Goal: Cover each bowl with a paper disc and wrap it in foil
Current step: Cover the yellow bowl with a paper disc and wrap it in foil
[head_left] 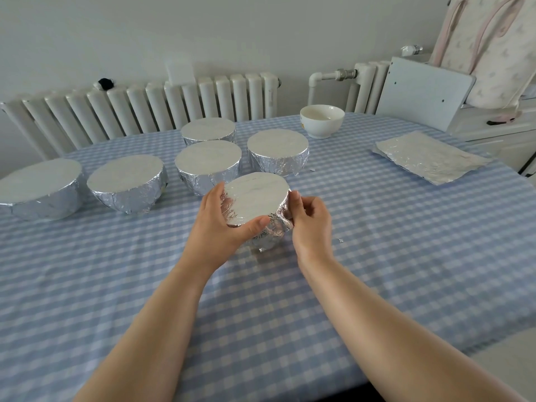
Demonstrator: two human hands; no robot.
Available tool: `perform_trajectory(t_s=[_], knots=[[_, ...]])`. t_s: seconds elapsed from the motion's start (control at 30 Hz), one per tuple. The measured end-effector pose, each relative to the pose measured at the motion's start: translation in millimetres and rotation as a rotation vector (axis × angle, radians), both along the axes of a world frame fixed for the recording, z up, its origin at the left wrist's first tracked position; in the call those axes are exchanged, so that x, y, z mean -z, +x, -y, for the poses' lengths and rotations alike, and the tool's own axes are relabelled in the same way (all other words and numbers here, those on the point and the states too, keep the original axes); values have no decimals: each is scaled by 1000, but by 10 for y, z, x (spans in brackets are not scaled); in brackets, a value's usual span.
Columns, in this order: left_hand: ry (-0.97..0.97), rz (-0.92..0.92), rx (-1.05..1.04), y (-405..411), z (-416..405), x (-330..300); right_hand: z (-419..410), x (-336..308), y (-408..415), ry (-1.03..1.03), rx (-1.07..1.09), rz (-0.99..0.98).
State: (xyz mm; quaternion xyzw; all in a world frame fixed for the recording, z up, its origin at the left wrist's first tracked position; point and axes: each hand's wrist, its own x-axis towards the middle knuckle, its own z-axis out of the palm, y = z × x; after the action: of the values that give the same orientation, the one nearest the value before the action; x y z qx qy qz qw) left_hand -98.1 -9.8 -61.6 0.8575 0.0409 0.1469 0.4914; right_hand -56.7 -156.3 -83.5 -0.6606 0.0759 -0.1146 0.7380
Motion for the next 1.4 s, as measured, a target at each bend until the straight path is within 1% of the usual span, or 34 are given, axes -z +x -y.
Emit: perform_trajectory(t_s=[0.07, 0.27, 0.37, 0.57, 0.7, 0.93, 1.1, 1.4], knots=[[0, 0, -3, 1, -5, 3, -1, 3, 14, 43, -10, -24], [18, 7, -12, 4, 27, 7, -39, 14, 73, 294, -69, -151], [24, 8, -18, 6, 39, 17, -58, 24, 88, 357, -61, -177], [5, 12, -34, 12, 33, 38, -85, 36, 105, 392, -62, -164], [-15, 15, -49, 22, 26, 46, -96, 55, 122, 372, -65, -174], [-38, 34, -60, 23, 38, 62, -108, 86, 123, 444, -63, -207], [-59, 36, -75, 53, 21, 99, -92, 69, 116, 504, -124, -247], [-80, 45, -74, 60, 5, 127, -111, -6, 86, 494, -146, -251]])
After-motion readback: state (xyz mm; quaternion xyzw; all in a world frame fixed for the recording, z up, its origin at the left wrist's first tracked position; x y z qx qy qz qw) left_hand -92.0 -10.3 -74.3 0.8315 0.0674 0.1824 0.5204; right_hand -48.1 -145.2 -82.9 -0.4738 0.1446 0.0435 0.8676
